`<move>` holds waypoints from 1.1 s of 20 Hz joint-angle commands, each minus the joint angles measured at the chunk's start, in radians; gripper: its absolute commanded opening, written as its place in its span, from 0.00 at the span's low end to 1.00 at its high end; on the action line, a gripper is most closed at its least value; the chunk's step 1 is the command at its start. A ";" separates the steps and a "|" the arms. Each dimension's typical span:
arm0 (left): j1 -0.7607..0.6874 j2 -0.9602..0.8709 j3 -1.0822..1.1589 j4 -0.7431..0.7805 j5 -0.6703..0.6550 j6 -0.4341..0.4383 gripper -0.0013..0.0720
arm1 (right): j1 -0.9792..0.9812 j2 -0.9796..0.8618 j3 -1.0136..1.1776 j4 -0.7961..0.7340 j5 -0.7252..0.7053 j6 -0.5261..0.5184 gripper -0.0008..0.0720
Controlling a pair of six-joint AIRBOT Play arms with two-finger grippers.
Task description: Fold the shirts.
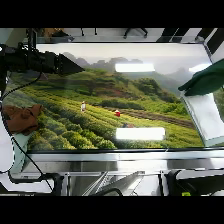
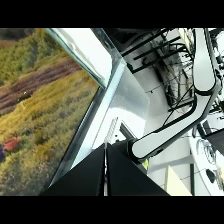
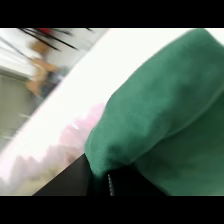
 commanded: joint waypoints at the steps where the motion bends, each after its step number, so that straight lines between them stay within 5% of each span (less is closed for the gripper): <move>1: -0.013 0.001 -0.001 0.003 -0.011 0.000 0.03 | -0.054 0.022 0.001 -0.175 0.144 0.081 0.04; 3: -0.029 0.001 -0.001 0.007 -0.023 0.000 0.03 | -0.063 0.030 0.001 -0.184 0.172 0.089 0.04; 9: -0.092 0.000 -0.001 0.010 -0.023 0.000 0.03 | -0.069 0.049 0.001 -0.562 0.457 0.415 0.04; 10: -0.104 0.000 -0.001 0.010 -0.024 0.001 0.03 | -0.069 0.047 0.001 -0.631 0.514 0.430 0.16; 12: -0.128 0.000 -0.001 0.010 -0.024 0.004 0.03 | -0.069 0.046 0.001 -0.759 0.575 0.433 0.67; 13: -0.137 0.000 -0.001 0.010 -0.023 0.004 0.03 | -0.069 0.047 0.001 -0.802 0.586 0.433 0.73; 17: -0.162 0.000 0.000 0.010 -0.023 0.004 0.03 | -0.068 0.047 0.001 -0.801 0.574 0.433 0.73; 21: -0.161 0.000 0.000 0.010 -0.023 0.003 0.04 | -0.068 0.047 0.001 -0.639 0.474 0.432 0.72; 22: -0.160 0.000 0.000 0.010 -0.024 0.003 0.04 | -0.066 0.047 0.001 -0.563 0.433 0.418 0.56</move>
